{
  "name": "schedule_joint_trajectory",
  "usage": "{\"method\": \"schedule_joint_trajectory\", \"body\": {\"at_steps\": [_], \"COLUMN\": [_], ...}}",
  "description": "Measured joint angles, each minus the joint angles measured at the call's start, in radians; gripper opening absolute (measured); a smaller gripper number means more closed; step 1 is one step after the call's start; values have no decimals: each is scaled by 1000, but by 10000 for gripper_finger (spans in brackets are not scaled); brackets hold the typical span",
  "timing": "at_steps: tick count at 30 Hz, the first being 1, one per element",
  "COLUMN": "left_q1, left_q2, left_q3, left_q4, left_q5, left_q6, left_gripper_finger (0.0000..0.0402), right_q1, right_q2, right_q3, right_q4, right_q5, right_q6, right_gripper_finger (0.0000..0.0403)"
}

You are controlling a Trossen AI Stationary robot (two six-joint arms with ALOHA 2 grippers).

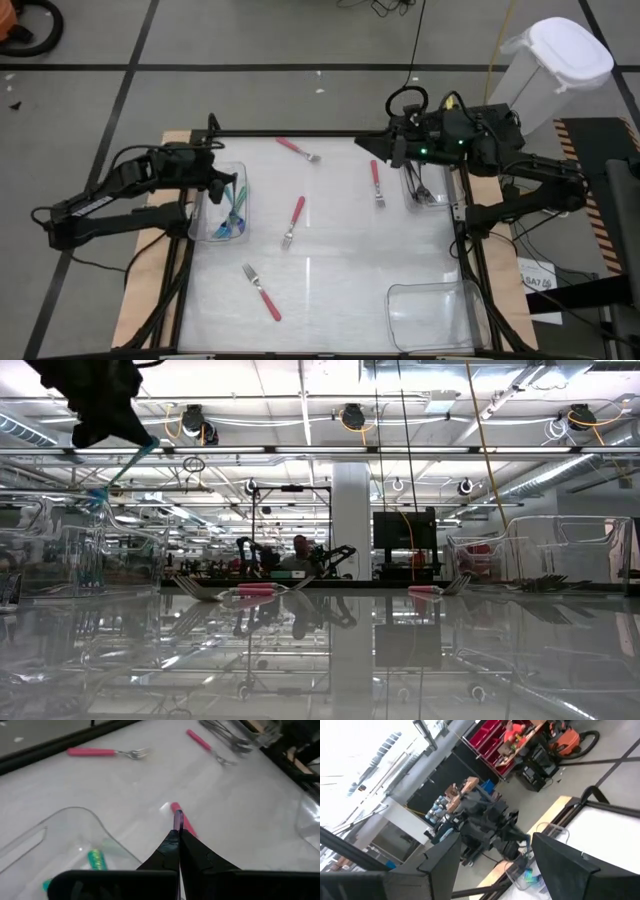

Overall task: Sort silverware by color (type)
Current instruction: Put the blue fork into the left transparent bin

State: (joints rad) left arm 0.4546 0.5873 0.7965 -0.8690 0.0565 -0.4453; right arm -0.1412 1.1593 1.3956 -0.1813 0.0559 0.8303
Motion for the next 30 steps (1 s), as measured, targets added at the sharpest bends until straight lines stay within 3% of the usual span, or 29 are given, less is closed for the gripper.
{"method": "schedule_joint_trajectory", "body": {"at_steps": [11,30], "left_q1": [132,165], "left_q2": [29,91], "left_q3": [-94,-159], "left_q4": [3,6], "left_q5": [45,16], "left_q6": [76,79], "left_gripper_finger": [0,0], "right_q1": [33,32], "right_q2": [48,51], "right_q3": [0,0], "right_q4": [24,35], "right_q5": [0,1], "right_q6": [22,-58], "right_gripper_finger": [242,242]}}
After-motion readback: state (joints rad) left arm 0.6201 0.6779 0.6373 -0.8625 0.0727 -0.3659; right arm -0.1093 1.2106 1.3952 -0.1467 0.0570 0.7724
